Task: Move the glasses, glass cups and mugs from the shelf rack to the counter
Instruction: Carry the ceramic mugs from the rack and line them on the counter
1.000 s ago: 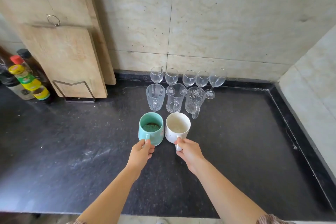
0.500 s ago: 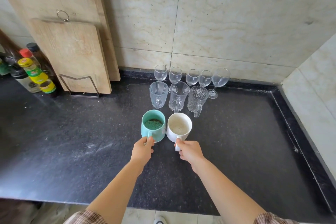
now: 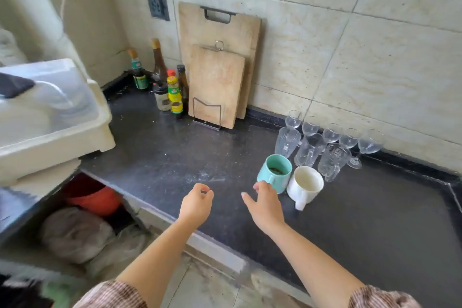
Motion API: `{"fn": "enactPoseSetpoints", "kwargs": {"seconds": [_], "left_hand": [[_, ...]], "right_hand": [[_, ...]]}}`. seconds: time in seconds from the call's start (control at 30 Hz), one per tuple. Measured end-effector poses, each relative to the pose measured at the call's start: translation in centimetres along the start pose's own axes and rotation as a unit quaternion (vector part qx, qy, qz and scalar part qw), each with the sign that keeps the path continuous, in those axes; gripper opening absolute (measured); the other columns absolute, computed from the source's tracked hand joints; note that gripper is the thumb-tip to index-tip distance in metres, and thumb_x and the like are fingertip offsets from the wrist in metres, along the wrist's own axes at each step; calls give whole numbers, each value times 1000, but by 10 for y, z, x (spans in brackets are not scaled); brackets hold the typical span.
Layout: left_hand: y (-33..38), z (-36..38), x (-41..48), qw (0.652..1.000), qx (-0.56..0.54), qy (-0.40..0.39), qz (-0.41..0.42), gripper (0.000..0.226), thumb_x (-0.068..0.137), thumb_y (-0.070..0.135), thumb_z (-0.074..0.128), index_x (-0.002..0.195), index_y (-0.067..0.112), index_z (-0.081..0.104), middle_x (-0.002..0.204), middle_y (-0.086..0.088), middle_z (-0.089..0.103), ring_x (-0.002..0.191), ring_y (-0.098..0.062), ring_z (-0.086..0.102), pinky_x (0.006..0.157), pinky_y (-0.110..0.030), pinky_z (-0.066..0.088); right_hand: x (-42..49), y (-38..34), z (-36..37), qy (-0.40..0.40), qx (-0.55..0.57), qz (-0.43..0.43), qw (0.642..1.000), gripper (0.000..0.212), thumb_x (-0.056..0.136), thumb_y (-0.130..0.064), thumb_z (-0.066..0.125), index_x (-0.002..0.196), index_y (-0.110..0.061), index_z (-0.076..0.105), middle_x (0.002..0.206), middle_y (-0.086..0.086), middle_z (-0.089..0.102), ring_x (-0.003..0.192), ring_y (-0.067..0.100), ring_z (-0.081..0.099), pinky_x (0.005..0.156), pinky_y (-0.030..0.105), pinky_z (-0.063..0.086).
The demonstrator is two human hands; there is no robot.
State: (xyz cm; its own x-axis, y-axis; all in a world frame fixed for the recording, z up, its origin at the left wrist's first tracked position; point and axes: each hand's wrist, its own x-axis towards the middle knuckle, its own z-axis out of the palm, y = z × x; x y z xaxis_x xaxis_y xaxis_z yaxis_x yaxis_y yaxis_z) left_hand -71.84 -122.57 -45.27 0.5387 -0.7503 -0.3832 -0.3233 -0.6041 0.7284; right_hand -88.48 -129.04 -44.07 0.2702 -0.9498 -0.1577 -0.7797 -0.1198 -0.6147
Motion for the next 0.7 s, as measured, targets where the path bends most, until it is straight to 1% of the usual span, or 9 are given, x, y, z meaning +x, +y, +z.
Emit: {"fn": "enactPoseSetpoints", "kwargs": {"seconds": [0.03, 0.07, 0.13, 0.2, 0.27, 0.33, 0.4, 0.57, 0.7], "left_hand": [[-13, -20, -11, 1000, 9, 25, 6, 25, 95, 33, 42, 116, 20, 51, 86, 10, 58, 64, -10, 55, 55, -26, 42], [-27, -40, -24, 999, 17, 49, 10, 26, 95, 32, 43, 116, 19, 51, 89, 9, 60, 69, -11, 57, 61, -28, 43], [-61, -82, -54, 995, 28, 99, 14, 27, 94, 31, 45, 116, 17, 52, 104, -2, 63, 88, -22, 60, 75, -33, 46], [-100, -123, -88, 987, 44, 155, 18, 27, 92, 29, 48, 115, 15, 53, 109, -9, 63, 101, -29, 58, 85, -36, 45], [-141, -164, -126, 978, 54, 202, 2, 27, 93, 28, 48, 116, 15, 53, 113, -11, 61, 106, -30, 55, 88, -37, 43], [-184, -201, -166, 970, 50, 236, -35, 30, 94, 29, 45, 120, 16, 51, 118, -10, 59, 110, -29, 53, 90, -37, 43], [-228, -236, -208, 960, 47, 265, -73, 32, 95, 30, 43, 122, 15, 50, 118, -10, 60, 109, -29, 55, 91, -39, 45], [-323, -313, -306, 925, 45, 340, -164, 36, 95, 33, 44, 125, 14, 49, 122, -11, 59, 111, -30, 55, 91, -40, 46], [-382, -368, -368, 893, 54, 391, -215, 35, 95, 33, 43, 122, 11, 49, 125, -16, 57, 115, -34, 51, 97, -43, 41]], "right_hand": [[-10, -18, 12, -20, -12, -27, 999, 41, 93, -40, 55, 122, -12, 49, 124, 4, 53, 118, 21, 48, 90, 33, 42], [-21, -36, 24, -38, -25, -56, 997, 41, 94, -40, 53, 125, -13, 48, 127, 4, 52, 120, 21, 47, 91, 33, 42], [-47, -76, 51, -76, -51, -118, 989, 43, 96, -41, 49, 130, -14, 45, 132, 3, 49, 124, 21, 44, 93, 34, 42], [-79, -118, 80, -116, -79, -178, 974, 44, 97, -40, 45, 134, -15, 41, 135, 4, 46, 126, 22, 42, 94, 36, 43], [-117, -159, 111, -145, -106, -239, 954, 45, 97, -39, 45, 134, -14, 41, 134, 6, 46, 127, 24, 40, 97, 38, 42], [-157, -195, 142, -168, -128, -304, 929, 44, 96, -39, 45, 132, -13, 42, 132, 7, 48, 126, 26, 41, 99, 39, 40], [-199, -230, 171, -187, -149, -360, 902, 44, 95, -40, 45, 130, -13, 43, 130, 8, 49, 124, 27, 42, 100, 40, 40], [-298, -311, 238, -218, -202, -491, 819, 48, 95, -43, 47, 131, -12, 43, 131, 9, 49, 123, 28, 43, 99, 43, 42], [-370, -375, 285, -248, -222, -562, 757, 52, 94, -43, 49, 133, -10, 42, 132, 10, 48, 125, 30, 43, 99, 43, 41]]}}
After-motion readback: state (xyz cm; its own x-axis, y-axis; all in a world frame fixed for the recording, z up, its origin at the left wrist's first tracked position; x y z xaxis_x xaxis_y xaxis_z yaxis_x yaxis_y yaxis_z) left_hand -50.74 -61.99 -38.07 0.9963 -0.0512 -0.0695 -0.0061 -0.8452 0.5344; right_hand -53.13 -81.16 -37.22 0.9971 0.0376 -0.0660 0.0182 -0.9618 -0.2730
